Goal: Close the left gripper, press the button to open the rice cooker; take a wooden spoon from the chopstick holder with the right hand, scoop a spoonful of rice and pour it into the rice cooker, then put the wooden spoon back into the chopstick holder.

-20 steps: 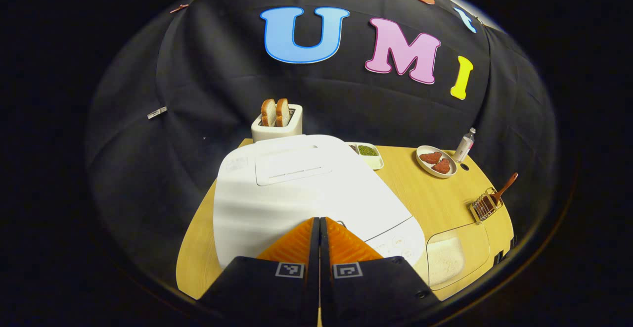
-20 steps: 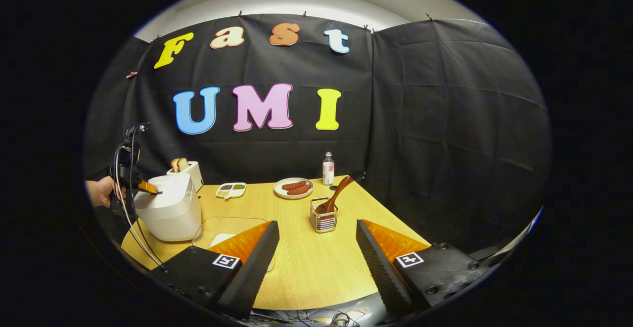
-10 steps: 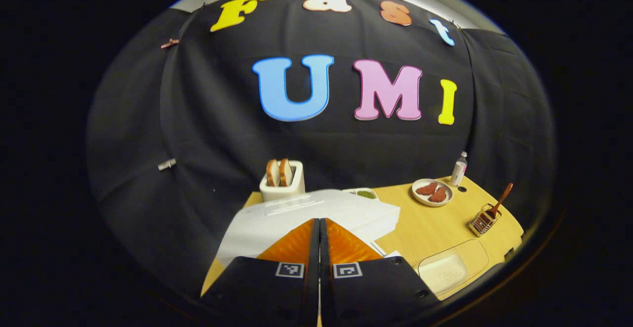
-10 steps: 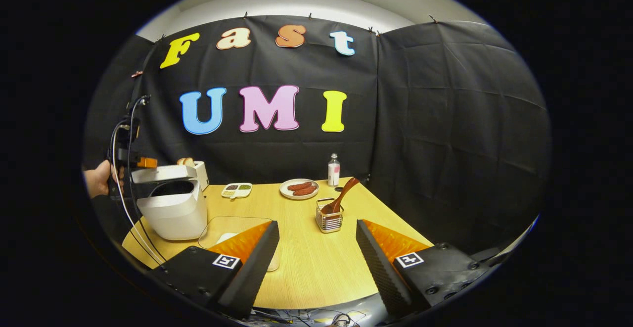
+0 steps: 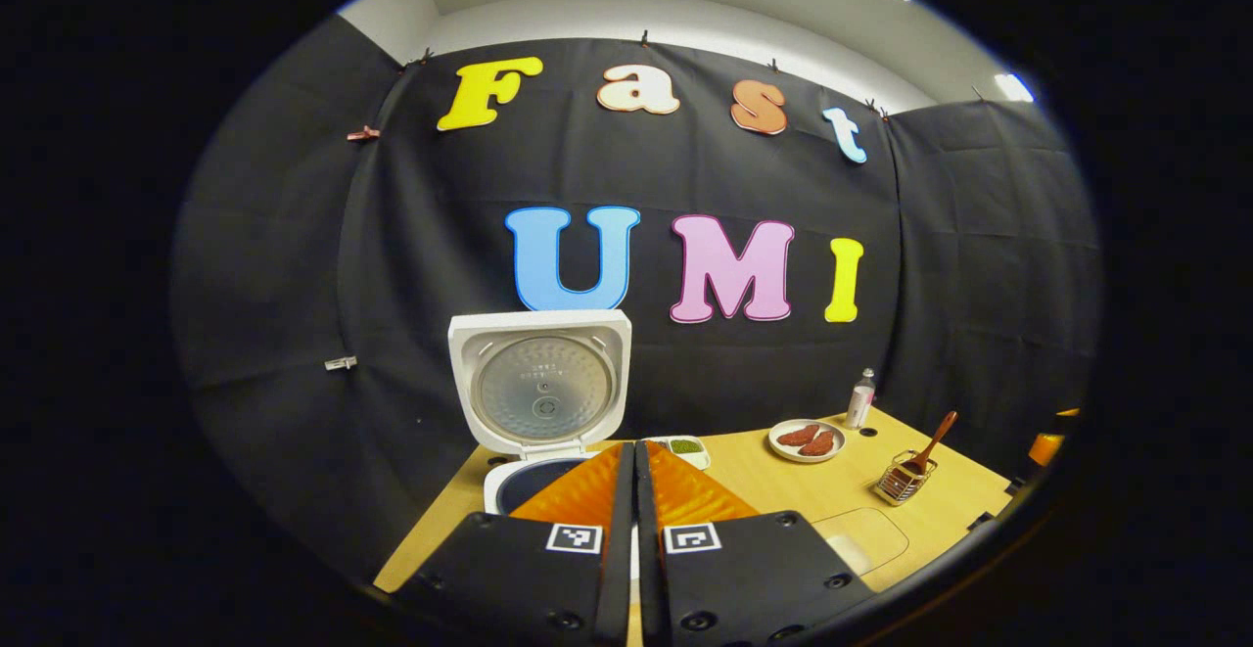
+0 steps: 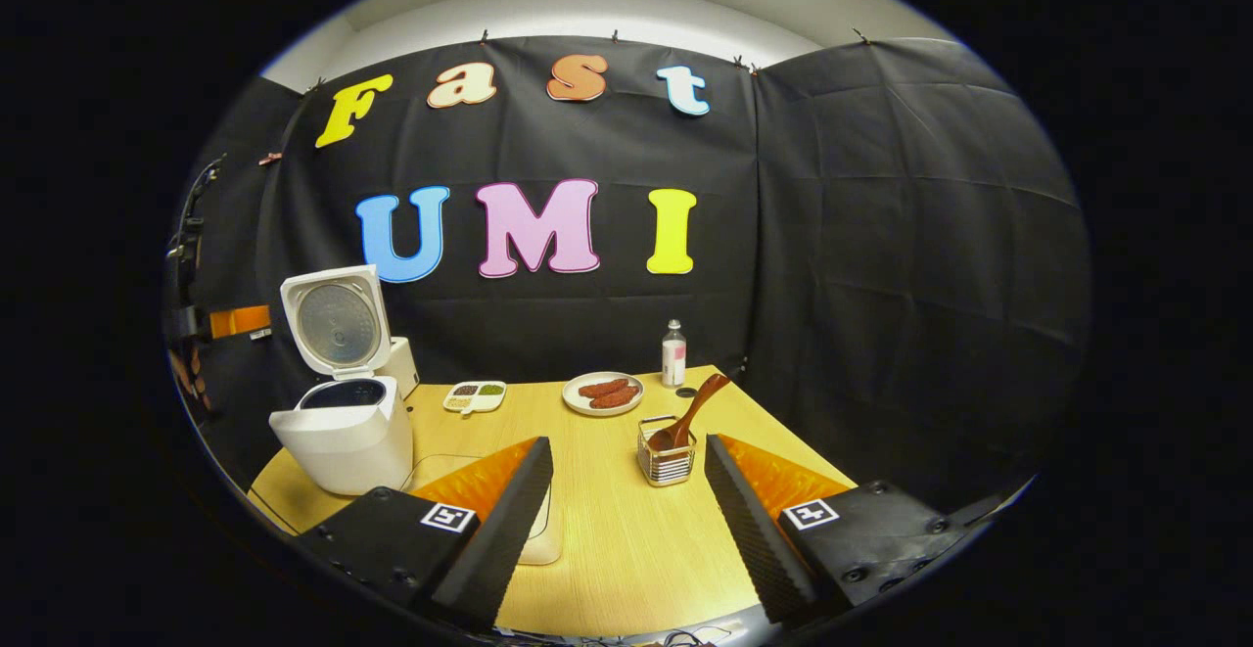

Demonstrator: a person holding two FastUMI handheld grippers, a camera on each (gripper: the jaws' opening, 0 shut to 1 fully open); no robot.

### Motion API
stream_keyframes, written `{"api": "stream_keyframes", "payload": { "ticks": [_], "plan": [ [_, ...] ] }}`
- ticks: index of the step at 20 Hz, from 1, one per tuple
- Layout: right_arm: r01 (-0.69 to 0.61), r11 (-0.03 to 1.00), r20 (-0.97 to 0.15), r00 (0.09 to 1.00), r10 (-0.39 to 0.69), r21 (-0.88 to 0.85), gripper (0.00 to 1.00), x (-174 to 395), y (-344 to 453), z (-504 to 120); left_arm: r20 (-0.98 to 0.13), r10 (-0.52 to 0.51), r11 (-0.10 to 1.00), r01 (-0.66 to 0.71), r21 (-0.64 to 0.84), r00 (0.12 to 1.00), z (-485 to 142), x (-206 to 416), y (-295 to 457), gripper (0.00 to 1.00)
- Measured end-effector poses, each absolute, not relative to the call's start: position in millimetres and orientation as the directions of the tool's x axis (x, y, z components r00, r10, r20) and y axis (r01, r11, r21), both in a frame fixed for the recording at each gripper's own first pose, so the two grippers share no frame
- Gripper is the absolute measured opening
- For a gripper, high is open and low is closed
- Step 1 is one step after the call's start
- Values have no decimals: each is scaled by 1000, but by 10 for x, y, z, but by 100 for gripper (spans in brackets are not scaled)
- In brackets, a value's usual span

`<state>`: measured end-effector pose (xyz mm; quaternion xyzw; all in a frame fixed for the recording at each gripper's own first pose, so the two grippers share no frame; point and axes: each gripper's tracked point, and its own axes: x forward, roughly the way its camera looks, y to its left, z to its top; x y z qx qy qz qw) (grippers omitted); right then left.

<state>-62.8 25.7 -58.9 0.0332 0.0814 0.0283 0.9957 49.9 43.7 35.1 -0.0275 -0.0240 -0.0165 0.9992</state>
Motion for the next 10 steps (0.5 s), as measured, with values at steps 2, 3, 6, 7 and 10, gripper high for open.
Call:
{"api": "stream_keyframes", "payload": {
  "ticks": [2,3,6,7,10],
  "plan": [
    [-59,996,-168,983,70,72,98,-441,239,-601,31,-23,997,26,-75,999,220,369,393,9],
    [-63,995,-175,982,76,75,98,-340,224,-617,17,-21,996,23,-90,1000,145,324,364,9],
    [-67,995,-181,980,80,74,98,5,139,-599,-20,-21,991,19,-133,1000,-3,235,261,19],
    [-69,995,-179,980,81,71,98,131,104,-591,-18,-22,989,19,-145,1000,-13,232,229,27],
    [-88,992,-216,971,105,89,98,471,18,-697,-36,-16,985,10,-174,999,-88,222,85,63]
  ]
}}
